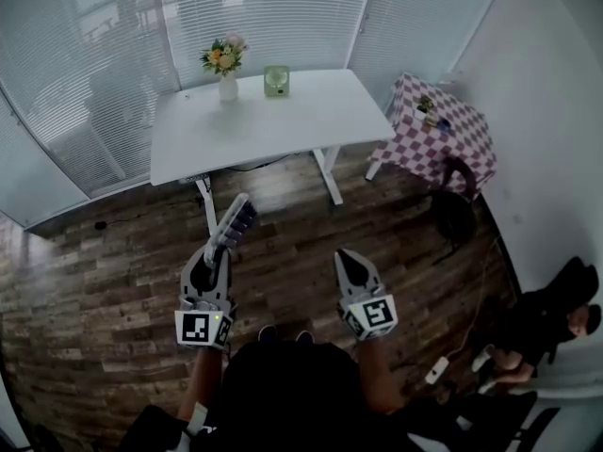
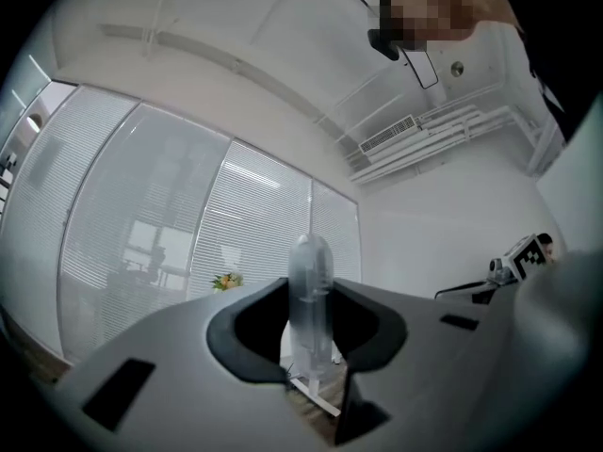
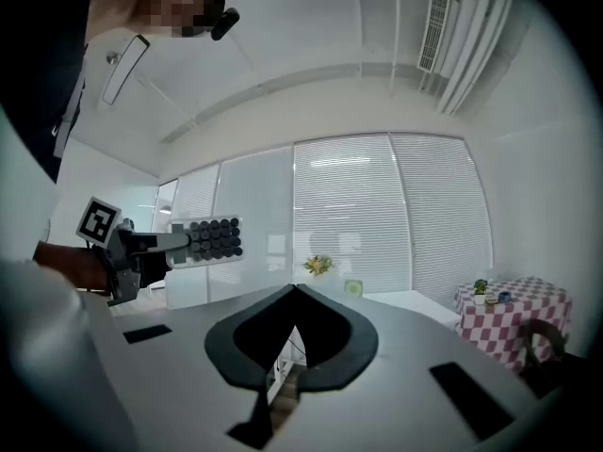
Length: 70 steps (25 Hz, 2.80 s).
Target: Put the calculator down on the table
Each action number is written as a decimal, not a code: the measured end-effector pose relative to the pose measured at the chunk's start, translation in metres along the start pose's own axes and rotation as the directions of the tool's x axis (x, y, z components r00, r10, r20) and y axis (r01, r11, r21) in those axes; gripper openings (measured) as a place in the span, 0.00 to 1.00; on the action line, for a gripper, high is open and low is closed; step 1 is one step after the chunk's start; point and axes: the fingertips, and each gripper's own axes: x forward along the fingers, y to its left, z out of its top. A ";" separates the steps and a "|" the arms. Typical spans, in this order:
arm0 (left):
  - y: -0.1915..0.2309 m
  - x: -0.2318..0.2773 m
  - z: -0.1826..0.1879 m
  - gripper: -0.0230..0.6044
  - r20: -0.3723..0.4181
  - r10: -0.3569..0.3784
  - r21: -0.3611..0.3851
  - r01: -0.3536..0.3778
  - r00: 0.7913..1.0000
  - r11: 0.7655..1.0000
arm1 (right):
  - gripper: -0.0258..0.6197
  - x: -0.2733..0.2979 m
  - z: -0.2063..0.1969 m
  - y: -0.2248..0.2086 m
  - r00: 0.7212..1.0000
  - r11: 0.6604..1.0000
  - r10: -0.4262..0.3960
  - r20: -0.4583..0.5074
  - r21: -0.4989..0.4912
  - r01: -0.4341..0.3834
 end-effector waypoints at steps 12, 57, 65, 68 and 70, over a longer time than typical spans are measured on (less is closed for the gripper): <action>0.035 -0.016 -0.006 0.20 -0.005 0.016 -0.007 -0.016 1.000 1.000 | 0.05 0.024 -0.001 0.034 0.999 1.000 0.015 0.044 0.023 -0.016; 0.128 0.199 -0.022 0.20 -0.045 0.165 -0.005 -0.165 0.985 0.986 | 0.05 0.265 -0.002 -0.089 0.990 0.990 0.142 -0.019 0.027 -0.142; 0.142 0.256 -0.021 0.20 -0.040 0.223 0.013 -0.223 0.974 0.975 | 0.05 0.327 0.006 -0.128 0.980 0.980 0.200 -0.002 0.016 -0.200; 0.146 0.275 -0.018 0.20 -0.029 0.238 0.017 -0.237 0.971 0.971 | 0.05 0.346 0.010 -0.144 0.977 0.977 0.211 0.004 0.010 -0.211; 0.146 0.286 -0.020 0.20 -0.028 0.245 0.017 -0.245 0.969 0.969 | 0.05 0.357 0.009 -0.152 0.976 0.976 0.218 0.003 0.019 -0.218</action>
